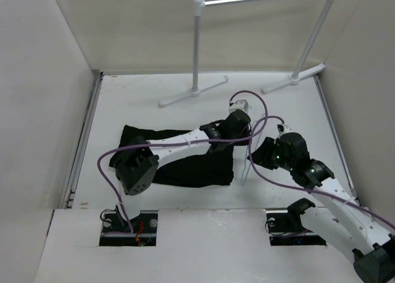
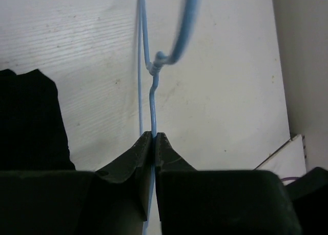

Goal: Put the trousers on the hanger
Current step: Pick up the hanger from the clothesline, then place the trousers on the hanger.

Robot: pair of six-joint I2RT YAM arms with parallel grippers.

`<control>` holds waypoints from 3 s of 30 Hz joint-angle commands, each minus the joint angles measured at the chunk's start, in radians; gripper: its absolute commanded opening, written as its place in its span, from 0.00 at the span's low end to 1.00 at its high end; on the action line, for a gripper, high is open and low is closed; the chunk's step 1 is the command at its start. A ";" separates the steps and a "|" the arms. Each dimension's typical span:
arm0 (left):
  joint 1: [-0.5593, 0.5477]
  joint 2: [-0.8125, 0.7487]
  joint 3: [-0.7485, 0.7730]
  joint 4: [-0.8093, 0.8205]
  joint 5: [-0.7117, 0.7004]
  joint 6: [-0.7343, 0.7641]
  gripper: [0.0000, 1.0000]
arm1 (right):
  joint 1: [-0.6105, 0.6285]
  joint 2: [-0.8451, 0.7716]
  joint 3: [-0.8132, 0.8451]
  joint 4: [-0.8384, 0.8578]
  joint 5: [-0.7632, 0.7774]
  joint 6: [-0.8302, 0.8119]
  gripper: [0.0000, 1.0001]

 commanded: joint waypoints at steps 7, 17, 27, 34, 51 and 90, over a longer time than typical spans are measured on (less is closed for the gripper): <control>-0.042 -0.142 -0.223 0.156 -0.136 -0.112 0.00 | -0.114 -0.136 -0.064 -0.046 -0.044 0.073 0.18; -0.092 -0.254 -0.447 0.193 -0.276 -0.179 0.00 | -0.041 0.191 -0.132 0.394 -0.044 0.131 0.38; -0.091 -0.292 -0.519 0.190 -0.291 -0.205 0.00 | 0.093 0.545 -0.094 0.664 -0.072 0.160 0.56; -0.074 -0.303 -0.550 0.186 -0.293 -0.205 0.00 | 0.103 0.720 -0.114 0.839 -0.110 0.208 0.46; 0.081 -0.582 -0.820 0.107 -0.361 -0.179 0.00 | -0.007 0.312 -0.161 0.557 -0.106 0.227 0.10; -0.014 -0.655 -0.691 -0.211 -0.729 0.043 0.00 | -0.188 0.374 -0.229 0.450 0.002 0.151 0.10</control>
